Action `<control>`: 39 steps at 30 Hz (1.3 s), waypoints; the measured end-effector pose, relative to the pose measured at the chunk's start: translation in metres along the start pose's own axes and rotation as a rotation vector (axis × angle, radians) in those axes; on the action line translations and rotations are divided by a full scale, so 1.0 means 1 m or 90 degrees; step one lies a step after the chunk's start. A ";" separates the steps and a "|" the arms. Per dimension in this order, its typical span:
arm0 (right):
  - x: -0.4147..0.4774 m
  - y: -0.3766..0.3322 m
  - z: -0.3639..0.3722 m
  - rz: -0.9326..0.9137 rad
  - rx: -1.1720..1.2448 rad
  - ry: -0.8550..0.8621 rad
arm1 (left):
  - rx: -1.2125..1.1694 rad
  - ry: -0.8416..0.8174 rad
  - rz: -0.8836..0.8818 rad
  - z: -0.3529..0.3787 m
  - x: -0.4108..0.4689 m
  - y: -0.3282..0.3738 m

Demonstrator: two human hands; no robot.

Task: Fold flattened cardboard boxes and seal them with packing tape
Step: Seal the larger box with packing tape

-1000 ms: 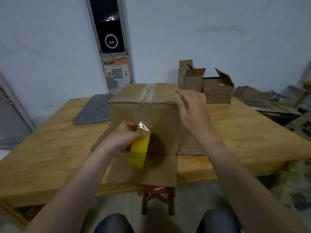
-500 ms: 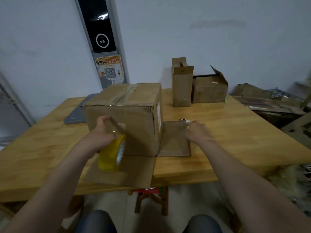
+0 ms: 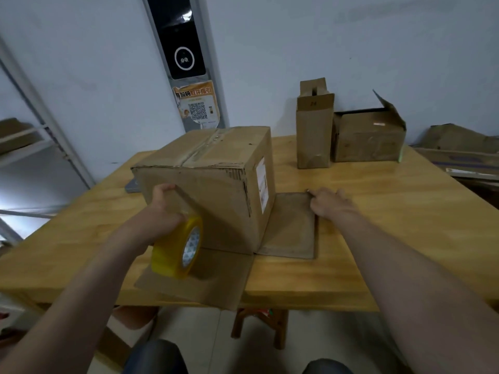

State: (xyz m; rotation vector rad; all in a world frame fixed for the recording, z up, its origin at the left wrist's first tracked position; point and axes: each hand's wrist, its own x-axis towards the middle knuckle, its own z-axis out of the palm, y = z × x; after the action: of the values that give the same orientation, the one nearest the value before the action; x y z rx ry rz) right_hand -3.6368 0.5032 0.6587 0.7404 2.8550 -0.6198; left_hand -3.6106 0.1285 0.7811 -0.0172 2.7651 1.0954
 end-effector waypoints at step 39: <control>-0.177 -0.087 -0.038 -0.269 0.395 0.378 | -0.221 -0.117 0.060 -0.007 0.015 -0.042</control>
State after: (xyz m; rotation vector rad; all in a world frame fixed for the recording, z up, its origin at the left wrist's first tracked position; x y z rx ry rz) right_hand -3.5256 0.3725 0.7639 0.4147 3.4125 -1.6431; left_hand -3.6230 0.0933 0.7552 0.1622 2.4067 1.5070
